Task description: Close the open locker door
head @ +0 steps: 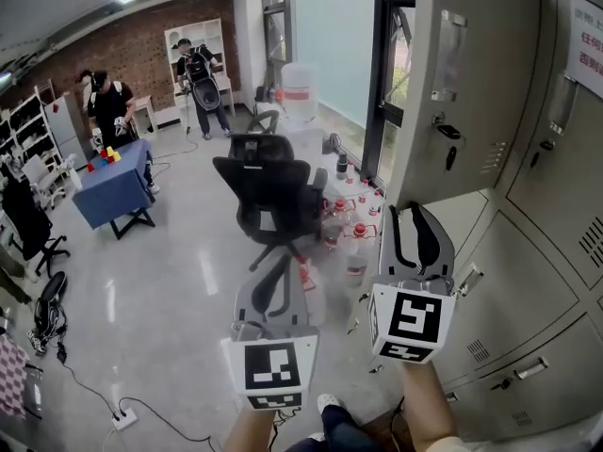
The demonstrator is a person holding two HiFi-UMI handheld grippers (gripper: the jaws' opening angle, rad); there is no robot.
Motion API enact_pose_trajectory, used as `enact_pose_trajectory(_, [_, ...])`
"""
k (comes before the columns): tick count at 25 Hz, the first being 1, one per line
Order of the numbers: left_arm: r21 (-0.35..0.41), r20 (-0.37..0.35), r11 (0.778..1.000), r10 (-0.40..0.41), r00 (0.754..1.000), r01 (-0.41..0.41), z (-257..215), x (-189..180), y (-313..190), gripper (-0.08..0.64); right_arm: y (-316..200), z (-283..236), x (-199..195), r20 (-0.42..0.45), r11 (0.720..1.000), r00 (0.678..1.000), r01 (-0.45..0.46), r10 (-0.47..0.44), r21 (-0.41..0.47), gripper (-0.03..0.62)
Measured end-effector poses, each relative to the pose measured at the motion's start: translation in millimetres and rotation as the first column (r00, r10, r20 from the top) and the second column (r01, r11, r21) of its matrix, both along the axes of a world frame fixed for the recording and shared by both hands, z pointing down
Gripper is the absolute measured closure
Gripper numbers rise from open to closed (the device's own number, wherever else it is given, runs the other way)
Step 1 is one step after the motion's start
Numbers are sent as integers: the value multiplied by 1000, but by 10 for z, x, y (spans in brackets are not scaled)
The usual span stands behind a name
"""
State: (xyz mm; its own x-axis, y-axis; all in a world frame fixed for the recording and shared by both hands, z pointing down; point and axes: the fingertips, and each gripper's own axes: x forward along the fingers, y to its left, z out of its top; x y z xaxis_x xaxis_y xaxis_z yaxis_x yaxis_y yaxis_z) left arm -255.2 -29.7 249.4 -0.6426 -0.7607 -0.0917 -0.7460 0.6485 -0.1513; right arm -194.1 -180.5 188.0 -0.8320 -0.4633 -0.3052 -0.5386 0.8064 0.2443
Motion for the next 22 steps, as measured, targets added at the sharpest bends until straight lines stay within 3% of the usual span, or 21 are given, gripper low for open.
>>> enact_pose_trajectory(10, [63, 12, 996, -61, 998, 60, 220, -421, -203, 558, -97, -23, -311, 101, 992, 990, 86, -96, 93, 459])
enact_pose_trajectory(16, [87, 3, 993, -74, 997, 74, 215, -610, -453, 558, -282, -34, -575, 101, 992, 991, 76, -85, 97, 459])
enact_pose_trajectory(22, [96, 12, 992, -81, 997, 80, 182, -844, -708, 558, -496, -69, -851, 91, 993, 996, -2, -9, 120, 459])
